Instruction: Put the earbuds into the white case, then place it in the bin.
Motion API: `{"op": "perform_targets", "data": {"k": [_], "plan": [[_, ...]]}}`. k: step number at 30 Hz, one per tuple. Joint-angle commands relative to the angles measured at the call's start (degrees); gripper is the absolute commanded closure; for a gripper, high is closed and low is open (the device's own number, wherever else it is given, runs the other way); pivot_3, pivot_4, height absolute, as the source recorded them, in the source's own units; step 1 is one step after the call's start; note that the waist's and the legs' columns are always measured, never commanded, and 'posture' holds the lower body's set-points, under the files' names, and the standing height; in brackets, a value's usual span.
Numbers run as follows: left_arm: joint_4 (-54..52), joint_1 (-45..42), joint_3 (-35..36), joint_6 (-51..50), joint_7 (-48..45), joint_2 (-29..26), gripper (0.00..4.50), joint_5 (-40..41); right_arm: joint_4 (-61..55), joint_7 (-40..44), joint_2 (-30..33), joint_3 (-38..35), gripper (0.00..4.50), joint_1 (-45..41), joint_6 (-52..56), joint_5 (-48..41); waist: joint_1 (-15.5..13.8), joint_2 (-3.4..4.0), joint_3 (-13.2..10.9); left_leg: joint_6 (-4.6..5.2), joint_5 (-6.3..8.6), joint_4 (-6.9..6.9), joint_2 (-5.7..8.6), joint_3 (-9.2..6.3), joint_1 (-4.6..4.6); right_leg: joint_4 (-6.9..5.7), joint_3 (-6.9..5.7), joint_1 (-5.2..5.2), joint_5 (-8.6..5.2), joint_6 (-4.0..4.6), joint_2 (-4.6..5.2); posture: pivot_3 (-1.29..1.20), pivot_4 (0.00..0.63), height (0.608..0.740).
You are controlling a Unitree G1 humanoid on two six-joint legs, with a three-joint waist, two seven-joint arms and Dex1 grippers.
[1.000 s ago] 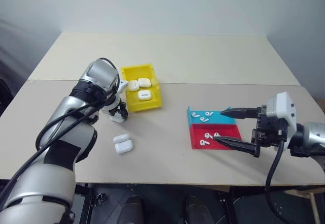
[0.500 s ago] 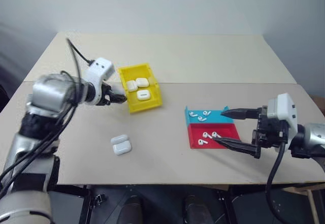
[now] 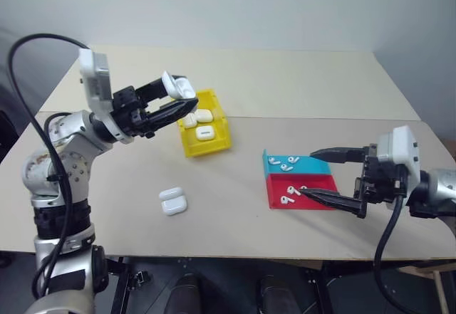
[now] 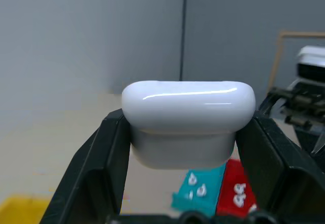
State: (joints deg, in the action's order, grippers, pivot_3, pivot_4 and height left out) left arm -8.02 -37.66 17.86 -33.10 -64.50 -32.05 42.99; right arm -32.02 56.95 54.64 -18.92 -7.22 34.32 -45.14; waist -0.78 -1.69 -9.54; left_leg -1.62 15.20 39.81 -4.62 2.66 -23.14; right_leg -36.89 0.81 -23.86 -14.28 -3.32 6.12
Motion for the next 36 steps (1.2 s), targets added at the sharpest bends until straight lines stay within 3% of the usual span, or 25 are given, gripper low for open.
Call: {"op": "perform_targets", "data": {"k": [1,6,11,19,24,33,36], "plan": [[0.84,-2.93,-2.09,3.21,-11.61,-0.86,1.7,4.63,-0.15,0.73,0.6,-0.97,0.0,-1.67,-1.73,0.2,0.14,0.0,0.0,0.0,0.0,0.0,0.0,0.0,0.02,0.0,0.0,0.02,0.0,0.0,0.0,0.0,0.15,0.74],[2.43,-3.83,-7.03,7.07,-22.04,-0.15,1.7,4.95,0.64,1.36,2.49,0.38,0.0,-3.49,-0.45,1.4,0.16,0.01,0.0,0.07,0.04,-0.05,0.0,0.0,0.32,0.14,-0.01,0.38,-0.01,-0.01,0.0,0.0,0.15,0.74],[2.19,-2.7,-9.83,9.54,-23.01,0.73,1.7,3.43,2.01,0.98,6.37,4.02,0.0,-6.56,1.74,4.49,0.17,0.01,0.0,0.09,0.05,-0.04,0.0,-0.02,0.32,0.17,-0.02,0.42,-0.01,-0.01,-0.01,0.0,0.15,0.74],[-2.69,1.06,-12.75,2.92,-15.06,-3.16,1.7,1.98,4.6,2.71,11.36,12.78,0.0,-14.2,5.62,9.17,0.38,0.01,0.0,0.13,0.08,-0.04,-0.01,-0.05,0.31,0.2,-0.02,0.42,-0.01,-0.01,0.0,0.0,0.15,0.74],[-6.06,2.08,-12.24,-0.67,-9.17,-2.83,1.7,4.26,6.06,8.01,14.22,17.38,0.0,-17.22,4.39,12.2,0.12,0.01,0.0,0.15,0.08,-0.04,-0.01,-0.06,0.29,0.22,-0.04,0.41,-0.01,-0.02,0.0,0.0,0.15,0.74],[-8.22,2.53,-15.14,-0.92,-5.2,-0.37,1.7,3.43,10.86,11.43,13.26,29.23,0.0,-26.48,7.65,19.87,0.27,0.02,0.0,0.15,0.09,-0.03,-0.01,-0.04,0.31,0.22,-0.03,0.41,-0.02,-0.02,0.0,0.0,0.15,0.74],[-8.45,2.47,-15.86,-0.86,-4.75,0.07,1.7,3.31,12.25,12.53,12.67,33.07,0.61,-28.07,9.17,22.58,0.26,0.02,0.0,0.15,0.09,-0.04,-0.01,-0.04,0.29,0.24,-0.03,0.39,-0.02,-0.02,-0.01,0.0,0.15,0.74]]}}
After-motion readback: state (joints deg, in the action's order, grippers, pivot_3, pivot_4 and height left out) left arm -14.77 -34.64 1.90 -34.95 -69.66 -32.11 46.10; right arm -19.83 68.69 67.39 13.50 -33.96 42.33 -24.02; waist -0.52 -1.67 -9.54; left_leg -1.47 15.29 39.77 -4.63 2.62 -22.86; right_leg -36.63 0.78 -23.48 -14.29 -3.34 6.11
